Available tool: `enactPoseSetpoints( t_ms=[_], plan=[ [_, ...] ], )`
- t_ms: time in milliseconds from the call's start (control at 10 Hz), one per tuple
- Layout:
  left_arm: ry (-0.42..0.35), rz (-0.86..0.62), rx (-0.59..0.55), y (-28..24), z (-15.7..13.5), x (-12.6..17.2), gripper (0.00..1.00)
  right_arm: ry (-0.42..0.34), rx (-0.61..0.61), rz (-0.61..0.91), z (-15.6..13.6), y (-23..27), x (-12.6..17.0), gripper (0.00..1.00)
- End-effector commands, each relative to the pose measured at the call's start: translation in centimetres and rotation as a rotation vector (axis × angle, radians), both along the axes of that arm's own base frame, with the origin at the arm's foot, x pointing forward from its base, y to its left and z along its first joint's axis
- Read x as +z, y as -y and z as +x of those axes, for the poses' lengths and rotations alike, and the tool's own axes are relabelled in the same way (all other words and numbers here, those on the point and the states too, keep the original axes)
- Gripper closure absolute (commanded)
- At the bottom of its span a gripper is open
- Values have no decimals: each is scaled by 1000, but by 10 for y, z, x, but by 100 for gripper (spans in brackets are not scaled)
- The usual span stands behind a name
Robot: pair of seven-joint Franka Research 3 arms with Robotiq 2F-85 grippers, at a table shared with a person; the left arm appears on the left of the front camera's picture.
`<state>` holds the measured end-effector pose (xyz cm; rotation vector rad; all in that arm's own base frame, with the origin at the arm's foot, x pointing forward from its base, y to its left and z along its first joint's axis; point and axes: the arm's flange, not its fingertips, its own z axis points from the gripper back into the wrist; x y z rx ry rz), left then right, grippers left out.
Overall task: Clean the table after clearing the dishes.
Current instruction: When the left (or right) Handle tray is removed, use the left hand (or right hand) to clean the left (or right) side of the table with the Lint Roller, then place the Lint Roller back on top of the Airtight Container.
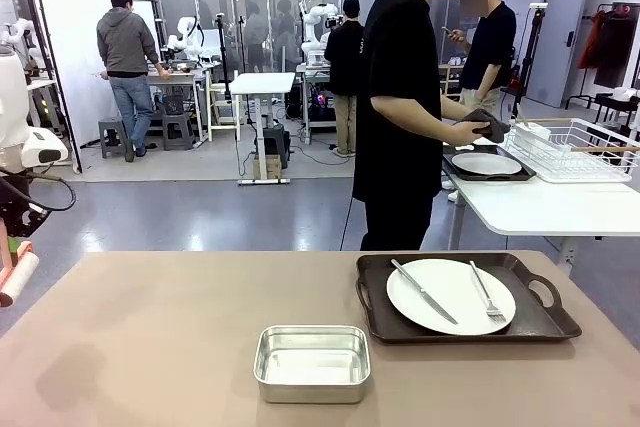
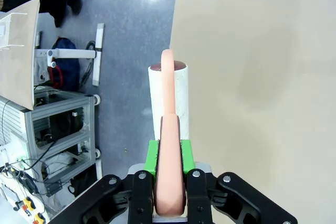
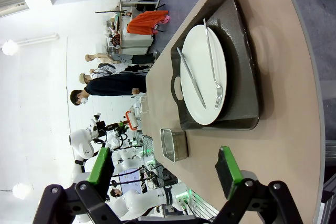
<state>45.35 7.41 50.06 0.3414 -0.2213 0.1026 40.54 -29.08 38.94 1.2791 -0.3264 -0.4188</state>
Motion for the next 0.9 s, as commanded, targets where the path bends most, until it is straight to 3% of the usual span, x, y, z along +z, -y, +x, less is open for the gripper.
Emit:
enactPoseSetpoints(
  t_ms=[0,800],
  plan=[
    [5,14,-4,-2,-1,3,79,4,-1,0,-2,-1,3,0],
    [5,14,-4,-2,-1,3,79,4,-1,0,-2,-1,3,0]
  ],
)
